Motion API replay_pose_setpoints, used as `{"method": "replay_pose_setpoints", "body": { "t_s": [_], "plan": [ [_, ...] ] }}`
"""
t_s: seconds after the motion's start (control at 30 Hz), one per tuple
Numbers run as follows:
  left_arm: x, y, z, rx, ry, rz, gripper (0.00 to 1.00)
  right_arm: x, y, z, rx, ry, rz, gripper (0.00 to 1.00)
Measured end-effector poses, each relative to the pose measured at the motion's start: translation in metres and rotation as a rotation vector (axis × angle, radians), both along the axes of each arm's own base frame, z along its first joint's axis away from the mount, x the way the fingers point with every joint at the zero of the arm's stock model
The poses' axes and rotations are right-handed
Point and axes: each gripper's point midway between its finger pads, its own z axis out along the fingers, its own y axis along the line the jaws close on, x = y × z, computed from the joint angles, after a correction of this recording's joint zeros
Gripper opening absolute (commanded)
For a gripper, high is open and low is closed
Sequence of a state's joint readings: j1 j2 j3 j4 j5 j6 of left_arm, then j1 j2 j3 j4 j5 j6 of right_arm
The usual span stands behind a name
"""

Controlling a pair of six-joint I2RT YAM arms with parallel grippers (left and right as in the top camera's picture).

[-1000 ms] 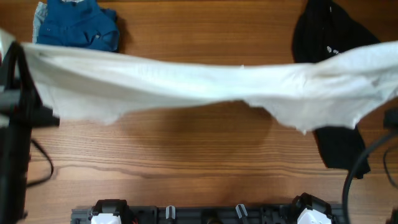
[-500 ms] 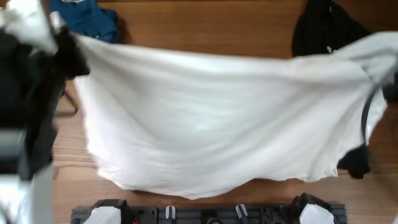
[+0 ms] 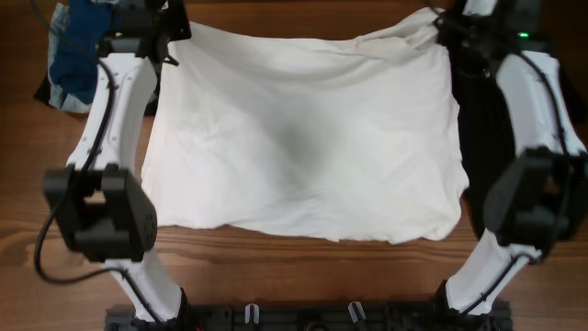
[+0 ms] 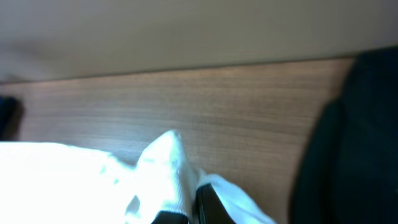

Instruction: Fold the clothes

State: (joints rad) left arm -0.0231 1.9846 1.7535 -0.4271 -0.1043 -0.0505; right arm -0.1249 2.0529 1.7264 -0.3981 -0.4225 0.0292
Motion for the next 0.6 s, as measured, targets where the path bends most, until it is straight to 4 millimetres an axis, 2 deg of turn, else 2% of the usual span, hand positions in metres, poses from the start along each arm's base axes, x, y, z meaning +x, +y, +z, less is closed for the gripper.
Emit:
{"method": "replay_pose_setpoints", "body": {
  "t_s": [0.13,0.17,0.27,0.33,0.4,0.6],
  "plan": [
    [0.03,0.003,-0.053,0.001,0.005,0.007,0.04,0.032,0.029,-0.048,-0.062,-0.03,0.006,0.04],
    [0.037,0.007,-0.068,0.001,0.005,0.013,0.04,0.037,0.032,-0.053,-0.077,-0.041,-0.003,0.04],
    [0.052,0.013,-0.093,0.002,-0.021,0.024,0.04,0.049,0.032,-0.066,-0.105,-0.067,-0.044,0.04],
    [0.063,0.013,-0.097,0.001,-0.066,0.025,0.04,0.058,0.023,-0.072,-0.117,-0.09,-0.084,0.04],
    [0.069,0.013,-0.09,0.001,-0.11,0.024,0.04,0.062,0.017,-0.077,-0.127,-0.097,-0.115,0.04],
    [0.075,0.019,-0.08,0.001,-0.156,0.033,0.04,0.067,0.005,-0.077,-0.138,-0.109,-0.186,0.04]
  ]
}}
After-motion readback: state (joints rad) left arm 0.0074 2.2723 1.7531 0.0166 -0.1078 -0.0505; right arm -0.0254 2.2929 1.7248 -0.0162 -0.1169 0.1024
